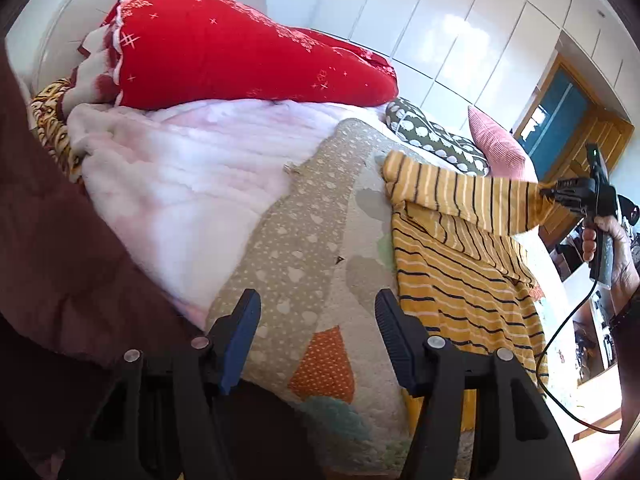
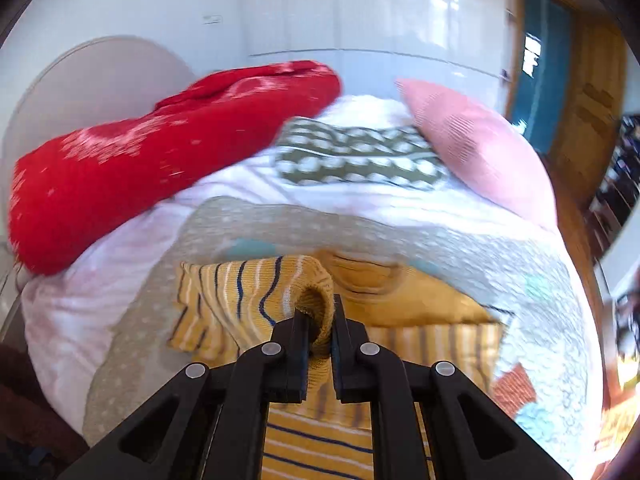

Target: Fold small clothes

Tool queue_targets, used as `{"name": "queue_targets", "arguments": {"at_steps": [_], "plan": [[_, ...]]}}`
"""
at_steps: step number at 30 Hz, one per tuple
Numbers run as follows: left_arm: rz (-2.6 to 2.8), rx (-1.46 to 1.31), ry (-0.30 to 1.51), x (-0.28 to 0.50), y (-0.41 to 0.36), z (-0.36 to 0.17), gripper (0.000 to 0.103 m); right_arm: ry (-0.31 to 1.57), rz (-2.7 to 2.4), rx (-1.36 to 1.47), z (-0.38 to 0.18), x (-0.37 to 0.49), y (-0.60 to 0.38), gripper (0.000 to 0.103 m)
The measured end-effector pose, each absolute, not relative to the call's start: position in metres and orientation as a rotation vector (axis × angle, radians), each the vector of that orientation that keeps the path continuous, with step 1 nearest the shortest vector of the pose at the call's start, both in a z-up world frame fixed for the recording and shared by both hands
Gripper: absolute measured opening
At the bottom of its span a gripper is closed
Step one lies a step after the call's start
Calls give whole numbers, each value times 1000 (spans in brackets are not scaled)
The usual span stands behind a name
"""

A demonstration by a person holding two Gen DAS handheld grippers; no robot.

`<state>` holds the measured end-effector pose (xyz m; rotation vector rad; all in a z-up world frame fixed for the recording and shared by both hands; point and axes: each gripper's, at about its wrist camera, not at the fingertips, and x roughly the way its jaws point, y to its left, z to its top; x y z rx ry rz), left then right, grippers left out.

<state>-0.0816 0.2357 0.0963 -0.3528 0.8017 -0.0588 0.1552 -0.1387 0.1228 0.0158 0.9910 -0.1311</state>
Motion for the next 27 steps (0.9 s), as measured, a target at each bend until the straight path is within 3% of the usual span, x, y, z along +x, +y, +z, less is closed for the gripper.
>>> {"name": "queue_targets", "arguments": {"at_steps": [6, 9, 18, 25, 26, 27], "plan": [[-143, -309, 857, -32, 195, 105, 60, 1072, -444, -125, 69, 128, -253, 21], [-189, -274, 886, 1, 168, 103, 61, 1066, -386, -20, 64, 101, -278, 35], [-232, -189, 981, 135, 79, 79, 61, 999, -351, 154, 58, 64, -313, 35], [-157, 61, 1034, 242, 15, 39, 61, 1007, -288, 178, 46, 56, -307, 35], [-135, 103, 1052, 253, 8, 31, 57, 1013, -283, 174, 43, 55, -306, 35], [-125, 139, 1077, 262, 4, 23, 44, 1019, -283, 170, 40, 53, -307, 35]]}}
